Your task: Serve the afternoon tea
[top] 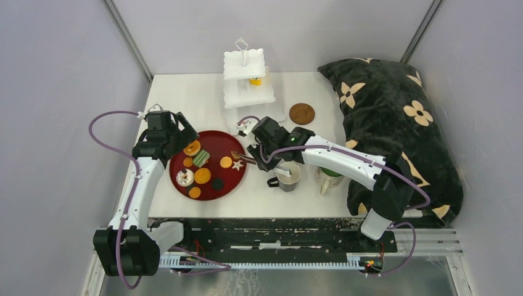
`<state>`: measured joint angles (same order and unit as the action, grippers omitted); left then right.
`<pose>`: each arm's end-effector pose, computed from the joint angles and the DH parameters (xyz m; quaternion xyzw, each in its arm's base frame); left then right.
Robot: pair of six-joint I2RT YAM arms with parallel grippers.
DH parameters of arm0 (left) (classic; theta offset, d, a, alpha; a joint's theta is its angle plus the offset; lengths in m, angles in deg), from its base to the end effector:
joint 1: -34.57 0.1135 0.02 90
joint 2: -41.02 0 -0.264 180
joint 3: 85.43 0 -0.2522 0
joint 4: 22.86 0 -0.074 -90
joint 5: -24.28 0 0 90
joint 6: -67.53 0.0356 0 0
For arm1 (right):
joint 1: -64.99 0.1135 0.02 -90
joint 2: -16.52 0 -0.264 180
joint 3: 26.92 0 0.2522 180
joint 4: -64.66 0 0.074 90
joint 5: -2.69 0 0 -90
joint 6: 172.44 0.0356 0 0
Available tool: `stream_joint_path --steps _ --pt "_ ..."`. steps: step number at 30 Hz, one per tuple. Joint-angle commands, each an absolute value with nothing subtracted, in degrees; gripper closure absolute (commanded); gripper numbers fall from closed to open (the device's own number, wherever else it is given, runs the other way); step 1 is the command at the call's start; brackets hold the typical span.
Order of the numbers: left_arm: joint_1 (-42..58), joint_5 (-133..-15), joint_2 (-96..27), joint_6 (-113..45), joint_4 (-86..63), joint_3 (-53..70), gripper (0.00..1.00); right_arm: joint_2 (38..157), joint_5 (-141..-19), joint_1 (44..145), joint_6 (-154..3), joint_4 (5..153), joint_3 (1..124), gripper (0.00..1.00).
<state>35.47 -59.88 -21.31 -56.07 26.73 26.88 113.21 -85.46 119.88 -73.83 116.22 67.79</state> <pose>0.2268 0.0072 0.2945 -0.2918 0.8728 -0.0643 0.3859 0.2107 0.3016 0.2789 -0.3779 0.8713 0.1776 0.2579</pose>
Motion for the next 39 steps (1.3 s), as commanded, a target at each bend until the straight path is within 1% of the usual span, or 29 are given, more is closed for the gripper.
stream_joint_path --steps 1,9,11,17,22,39 --pt "35.71 -59.46 -21.67 -54.8 24.46 24.89 0.0 112.28 -86.55 120.63 -75.52 119.61 70.7 0.77" --pt "35.72 -59.63 -22.18 -55.13 23.77 25.55 0.0 112.73 -88.37 120.84 -76.85 121.46 70.63 0.63" --pt "35.71 -59.78 -22.31 -55.24 23.69 25.49 0.0 113.12 -88.13 120.89 -76.99 121.5 70.75 0.62" --pt "35.71 -59.91 -22.37 -55.4 23.55 25.57 0.0 114.4 -87.49 121.41 -76.95 120.67 71.57 0.6" --pt "35.72 -59.92 -22.23 -55.45 23.55 25.78 0.0 115.58 -87.49 122.08 -76.09 120.7 73.65 0.56" --pt "35.7 -59.92 -21.66 -55.25 23.35 26.41 0.0 121.15 -88.07 125.07 -74.98 124.18 80.42 0.54"
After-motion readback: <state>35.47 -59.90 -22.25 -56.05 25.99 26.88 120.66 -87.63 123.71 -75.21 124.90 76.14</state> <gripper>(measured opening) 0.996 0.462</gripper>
